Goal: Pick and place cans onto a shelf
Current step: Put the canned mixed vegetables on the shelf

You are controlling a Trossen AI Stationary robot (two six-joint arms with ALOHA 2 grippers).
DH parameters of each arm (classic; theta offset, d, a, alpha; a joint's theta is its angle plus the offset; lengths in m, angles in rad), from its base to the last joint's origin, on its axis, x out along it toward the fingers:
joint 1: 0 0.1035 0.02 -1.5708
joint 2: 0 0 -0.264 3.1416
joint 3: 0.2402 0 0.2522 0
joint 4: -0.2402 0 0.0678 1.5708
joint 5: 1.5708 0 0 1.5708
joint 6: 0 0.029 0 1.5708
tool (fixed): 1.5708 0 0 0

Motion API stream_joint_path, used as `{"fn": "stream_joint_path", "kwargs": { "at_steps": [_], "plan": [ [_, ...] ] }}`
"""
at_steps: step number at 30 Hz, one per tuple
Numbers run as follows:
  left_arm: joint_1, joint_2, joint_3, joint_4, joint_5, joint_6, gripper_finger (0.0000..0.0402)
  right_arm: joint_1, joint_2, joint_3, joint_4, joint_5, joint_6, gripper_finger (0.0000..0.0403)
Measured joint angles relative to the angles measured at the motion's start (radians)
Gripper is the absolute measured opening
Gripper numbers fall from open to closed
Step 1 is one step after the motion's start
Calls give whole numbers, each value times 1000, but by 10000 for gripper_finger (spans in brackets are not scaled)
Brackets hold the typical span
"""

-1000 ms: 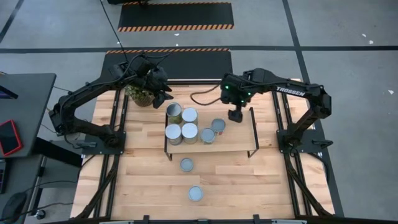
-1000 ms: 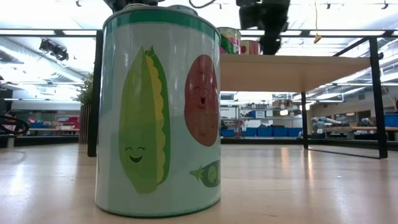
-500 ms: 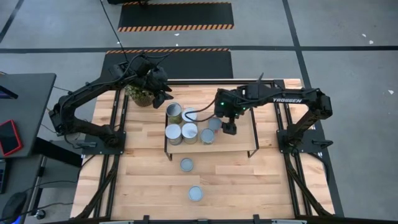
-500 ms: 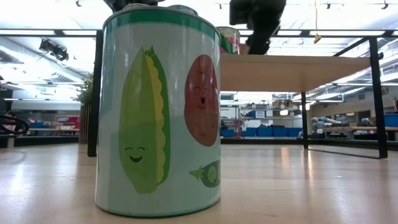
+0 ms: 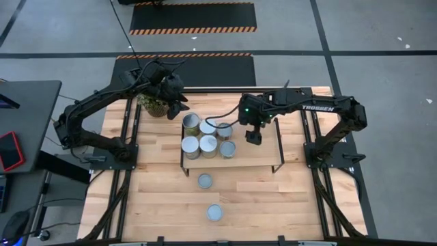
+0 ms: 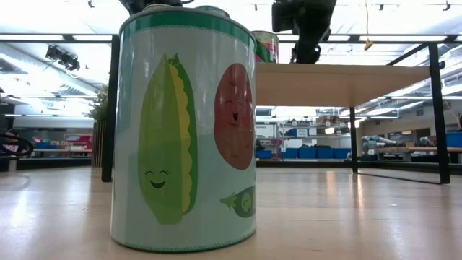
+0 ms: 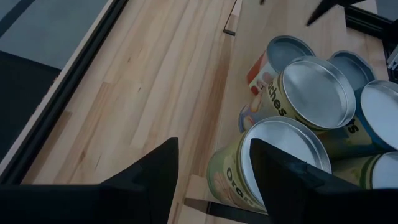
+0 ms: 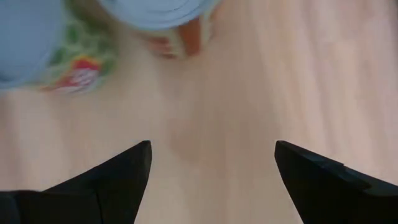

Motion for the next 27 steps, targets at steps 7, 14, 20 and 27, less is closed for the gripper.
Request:
{"fn": "stream_joint_path", "kwargs": {
  "at_steps": [7,14,20,27],
  "plan": [
    [0,0,0,0,0,0,204,112,9,0,42,-40,21,348],
    [0,0,0,0,0,-1,204,194,15,-4,146,125,67,348],
    [0,0,0,0,0,-23,204,192,34,-18,215,164,144,348],
    [-1,-43,0,-14,1,-25,204,188,21,-18,139,180,179,348]
  ]
}}
